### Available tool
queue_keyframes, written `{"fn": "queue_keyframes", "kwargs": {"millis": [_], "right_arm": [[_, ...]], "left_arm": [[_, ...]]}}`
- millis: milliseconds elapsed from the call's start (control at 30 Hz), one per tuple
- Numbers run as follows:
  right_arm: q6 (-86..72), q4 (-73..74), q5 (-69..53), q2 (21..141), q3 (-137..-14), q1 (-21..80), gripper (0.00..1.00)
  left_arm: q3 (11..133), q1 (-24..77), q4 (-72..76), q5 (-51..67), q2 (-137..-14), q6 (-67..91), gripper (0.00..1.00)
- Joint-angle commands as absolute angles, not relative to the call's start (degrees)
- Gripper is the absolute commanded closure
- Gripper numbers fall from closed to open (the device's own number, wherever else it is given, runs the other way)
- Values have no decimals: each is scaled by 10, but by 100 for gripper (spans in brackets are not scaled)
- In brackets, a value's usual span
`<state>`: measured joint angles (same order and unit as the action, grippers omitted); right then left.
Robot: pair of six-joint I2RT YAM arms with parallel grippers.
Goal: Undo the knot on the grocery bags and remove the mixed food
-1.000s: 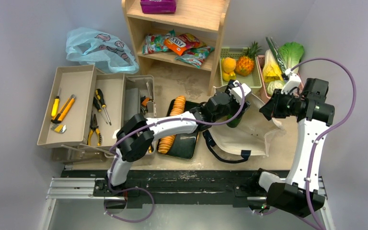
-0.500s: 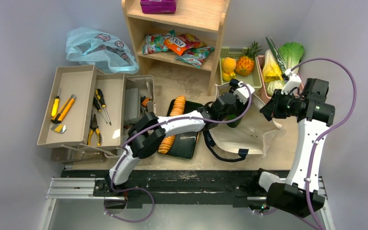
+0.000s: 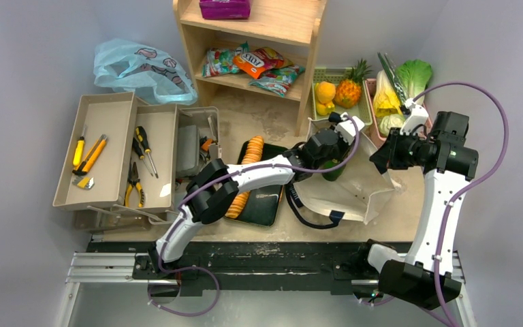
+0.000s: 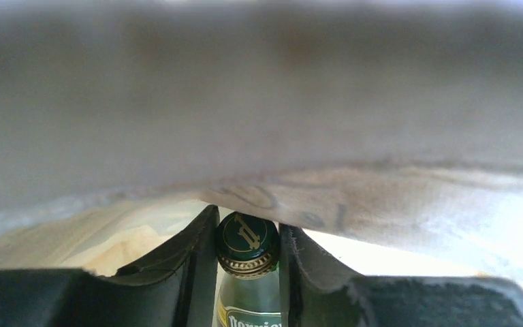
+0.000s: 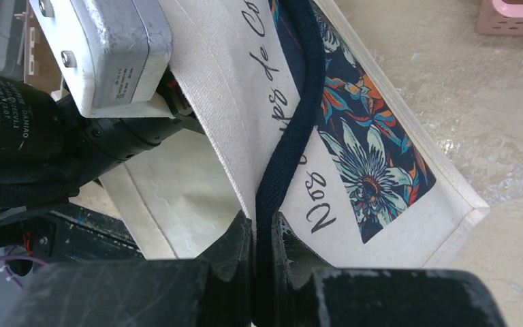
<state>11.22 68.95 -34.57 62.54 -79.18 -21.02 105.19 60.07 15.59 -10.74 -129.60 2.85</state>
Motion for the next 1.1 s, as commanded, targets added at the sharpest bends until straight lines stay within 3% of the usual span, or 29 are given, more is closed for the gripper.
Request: {"fn": "queue_keyframes", "kwargs": {"millis": [0,400,900,1067], "right_arm": [[102,692,-393,610,-813,-209,100],[70,653,-360,616,-781,-209,100],[91,649,-325,628,-766,-209,100],[107,643,-252,629,-763,-209,100]], "left_arm": [[998,588,226,-59,-1224,29,100],[849,600,355,60,-1041,-16,100],[858,574,289,60,-912,17,100],[892,542,230,63,-880,44,100]]}}
